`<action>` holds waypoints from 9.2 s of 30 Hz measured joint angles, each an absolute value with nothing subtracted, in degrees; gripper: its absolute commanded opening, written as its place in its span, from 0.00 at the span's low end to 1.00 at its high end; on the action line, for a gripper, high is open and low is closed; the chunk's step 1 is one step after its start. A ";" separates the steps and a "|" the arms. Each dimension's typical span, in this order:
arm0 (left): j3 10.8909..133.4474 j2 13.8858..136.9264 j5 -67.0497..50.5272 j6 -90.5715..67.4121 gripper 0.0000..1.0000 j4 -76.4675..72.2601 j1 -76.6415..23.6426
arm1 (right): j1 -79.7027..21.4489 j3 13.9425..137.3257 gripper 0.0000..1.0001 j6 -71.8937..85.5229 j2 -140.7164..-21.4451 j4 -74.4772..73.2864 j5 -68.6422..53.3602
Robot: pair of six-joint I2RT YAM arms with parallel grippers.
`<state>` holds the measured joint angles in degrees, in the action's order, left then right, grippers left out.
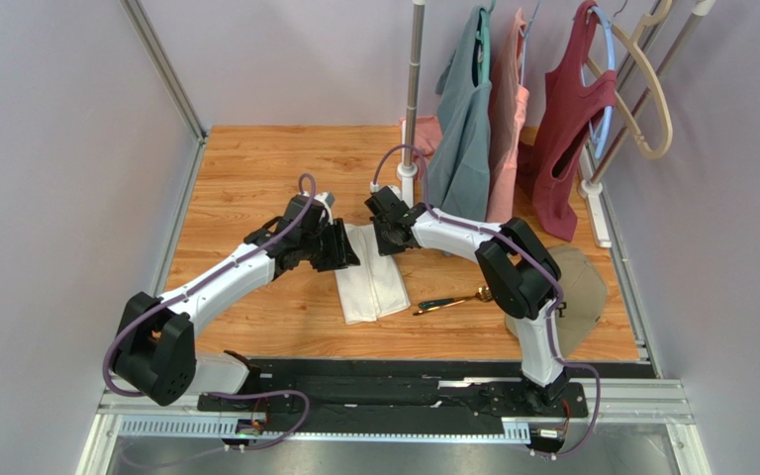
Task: Fold the napkin into a case and place the utensils inside
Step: Fold the 2/3-rectangle-folded napkin at the center of the board.
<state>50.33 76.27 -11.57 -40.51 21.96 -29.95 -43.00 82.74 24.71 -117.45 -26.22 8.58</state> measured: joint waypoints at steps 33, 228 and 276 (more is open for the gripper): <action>52.23 94.08 -38.57 -68.55 0.57 5.17 -10.02 | -50.46 72.07 0.00 -2.48 -108.64 -9.45 23.22; 73.58 108.90 -45.08 -33.04 0.39 33.71 -7.79 | -44.14 55.59 0.52 26.13 -114.63 27.55 -26.89; 125.08 145.88 -35.07 -12.43 0.03 73.71 -19.79 | -42.54 49.39 0.42 17.15 -112.73 33.71 -29.85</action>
<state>125.08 145.88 -35.07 -12.43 73.71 -19.79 -42.54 49.39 17.15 -112.73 33.71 -29.85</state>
